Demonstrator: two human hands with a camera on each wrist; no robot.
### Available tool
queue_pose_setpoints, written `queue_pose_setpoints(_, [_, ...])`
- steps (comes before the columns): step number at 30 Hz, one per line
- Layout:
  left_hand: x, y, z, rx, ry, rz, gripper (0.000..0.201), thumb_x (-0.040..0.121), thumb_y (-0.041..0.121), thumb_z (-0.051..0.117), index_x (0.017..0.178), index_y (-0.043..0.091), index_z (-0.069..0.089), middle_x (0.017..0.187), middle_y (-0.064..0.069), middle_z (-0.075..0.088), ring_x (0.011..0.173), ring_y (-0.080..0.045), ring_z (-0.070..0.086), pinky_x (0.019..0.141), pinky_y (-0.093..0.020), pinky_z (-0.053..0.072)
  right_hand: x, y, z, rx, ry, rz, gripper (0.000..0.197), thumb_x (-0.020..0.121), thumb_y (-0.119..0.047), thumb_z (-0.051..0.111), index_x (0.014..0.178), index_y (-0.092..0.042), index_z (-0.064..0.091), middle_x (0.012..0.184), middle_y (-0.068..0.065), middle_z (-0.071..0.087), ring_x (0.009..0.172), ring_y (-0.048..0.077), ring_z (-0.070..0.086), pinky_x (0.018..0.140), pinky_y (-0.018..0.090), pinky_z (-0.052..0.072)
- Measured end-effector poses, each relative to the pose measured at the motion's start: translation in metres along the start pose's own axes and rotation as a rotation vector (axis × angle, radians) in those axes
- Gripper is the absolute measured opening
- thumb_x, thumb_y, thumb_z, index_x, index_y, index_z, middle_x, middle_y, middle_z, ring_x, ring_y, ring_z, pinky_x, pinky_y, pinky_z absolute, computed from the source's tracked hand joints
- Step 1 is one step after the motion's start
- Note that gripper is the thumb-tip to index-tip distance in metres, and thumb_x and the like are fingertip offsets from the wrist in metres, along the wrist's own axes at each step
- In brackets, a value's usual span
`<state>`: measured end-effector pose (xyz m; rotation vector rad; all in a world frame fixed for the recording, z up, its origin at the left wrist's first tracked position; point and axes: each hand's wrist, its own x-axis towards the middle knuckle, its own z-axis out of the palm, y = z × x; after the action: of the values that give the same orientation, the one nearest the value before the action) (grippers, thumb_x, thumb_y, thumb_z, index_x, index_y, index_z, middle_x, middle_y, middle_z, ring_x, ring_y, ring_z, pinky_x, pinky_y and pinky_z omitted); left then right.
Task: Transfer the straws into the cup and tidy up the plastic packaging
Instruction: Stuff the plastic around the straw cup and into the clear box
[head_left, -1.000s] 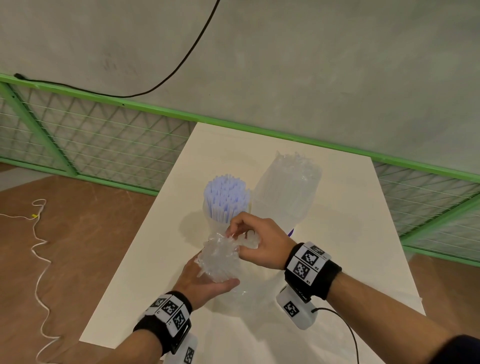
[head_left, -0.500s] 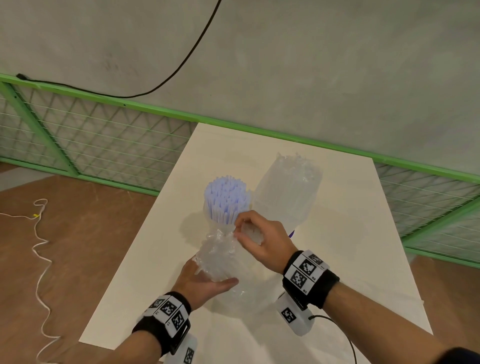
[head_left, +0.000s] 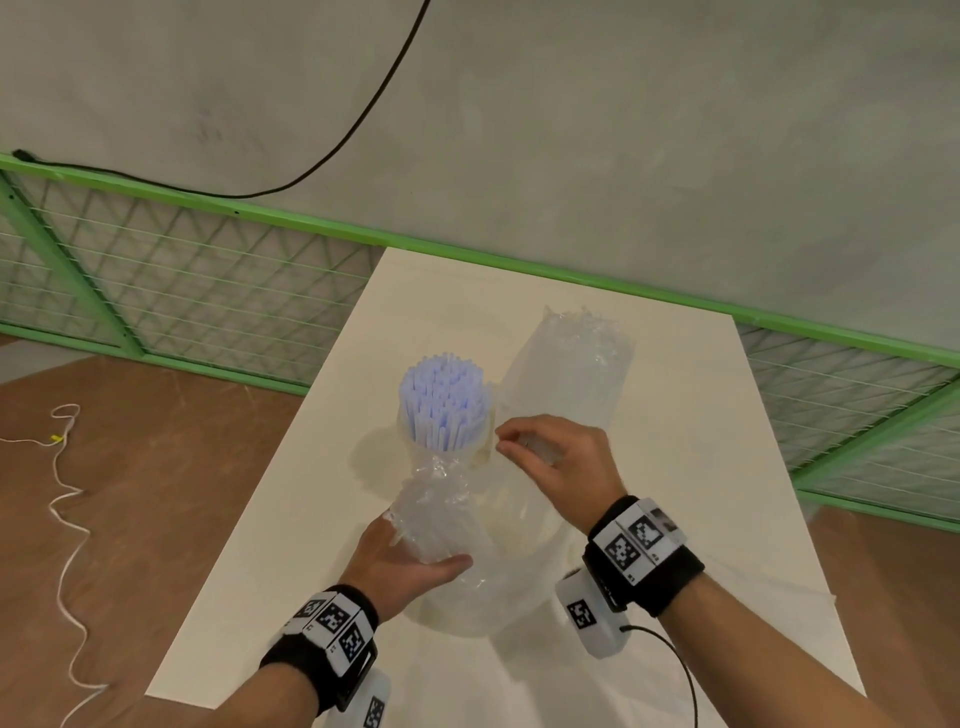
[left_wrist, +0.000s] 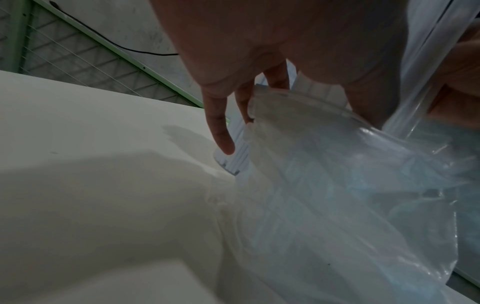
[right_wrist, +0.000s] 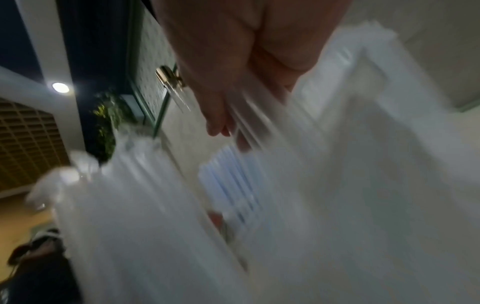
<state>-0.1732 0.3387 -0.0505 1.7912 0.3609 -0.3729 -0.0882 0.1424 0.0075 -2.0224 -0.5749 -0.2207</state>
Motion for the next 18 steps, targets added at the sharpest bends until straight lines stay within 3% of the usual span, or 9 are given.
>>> queue_pose_setpoints(3, [0.001,-0.001,0.001,-0.031,0.024,0.006,0.051,0.070,0.015,0.086,0.114,0.015,0.061,0.067,0.028,0.067,0.068,0.032,0.051,0.063,0.011,0.030,0.024,-0.029,-0.027,0.100,0.134,0.036,0.014,0.081,-0.008,0.078,0.093,-0.015,0.076,0.089,-0.002,0.076,0.081,0.016,0.073,0.083,0.043,0.058])
queue_pose_setpoints(5, [0.000,-0.001,0.001,-0.023,0.025,0.015,0.051,0.070,0.015,0.086,0.115,0.013,0.061,0.078,0.021,0.068,0.069,0.033,0.051,0.063,0.011,0.030,0.044,-0.055,-0.055,0.189,0.244,0.026,0.015,0.081,-0.006,0.078,0.092,-0.017,0.075,0.085,0.001,0.076,0.077,0.025,0.074,0.080,0.046,0.059])
queue_pose_setpoints(7, [0.002,-0.003,0.000,-0.021,0.007,0.020,0.055,0.071,0.020,0.086,0.118,0.012,0.061,0.090,0.017,0.068,0.074,0.033,0.051,0.065,0.012,0.029,0.063,-0.078,-0.088,0.277,0.361,-0.054,0.013,0.083,-0.003,0.074,0.095,-0.010,0.072,0.078,0.002,0.075,0.072,0.031,0.073,0.074,0.043,0.059])
queue_pose_setpoints(11, [0.003,-0.004,-0.001,-0.011,-0.003,0.012,0.054,0.070,0.025,0.087,0.116,0.012,0.063,0.093,0.015,0.069,0.075,0.033,0.051,0.066,0.012,0.028,0.095,-0.087,-0.135,0.372,0.574,-0.139,0.018,0.085,-0.001,0.072,0.100,0.006,0.066,0.072,0.006,0.071,0.071,0.035,0.072,0.068,0.039,0.059])
queue_pose_setpoints(14, [0.002,-0.003,0.000,-0.057,0.018,0.008,0.051,0.068,0.016,0.088,0.113,0.013,0.063,0.090,0.012,0.070,0.070,0.028,0.055,0.062,0.010,0.032,0.110,-0.057,-0.136,0.322,0.575,-0.024,0.018,0.085,-0.002,0.072,0.100,0.006,0.067,0.069,0.001,0.071,0.068,0.029,0.072,0.071,0.042,0.060])
queue_pose_setpoints(16, [0.001,-0.002,0.000,-0.084,0.025,0.002,0.051,0.068,0.012,0.087,0.113,0.012,0.062,0.086,0.014,0.069,0.068,0.027,0.056,0.061,0.010,0.033,0.114,-0.032,-0.126,0.266,0.508,0.061,0.009,0.085,-0.004,0.071,0.094,-0.006,0.070,0.066,-0.001,0.071,0.066,0.025,0.071,0.074,0.049,0.060])
queue_pose_setpoints(18, [0.002,-0.004,0.000,-0.106,0.031,0.000,0.056,0.067,0.012,0.088,0.116,0.011,0.061,0.083,0.016,0.070,0.069,0.025,0.059,0.062,0.009,0.034,0.115,-0.011,-0.116,0.195,0.398,0.117,0.012,0.085,-0.008,0.072,0.089,-0.019,0.071,0.067,0.001,0.072,0.069,0.027,0.072,0.076,0.054,0.058])
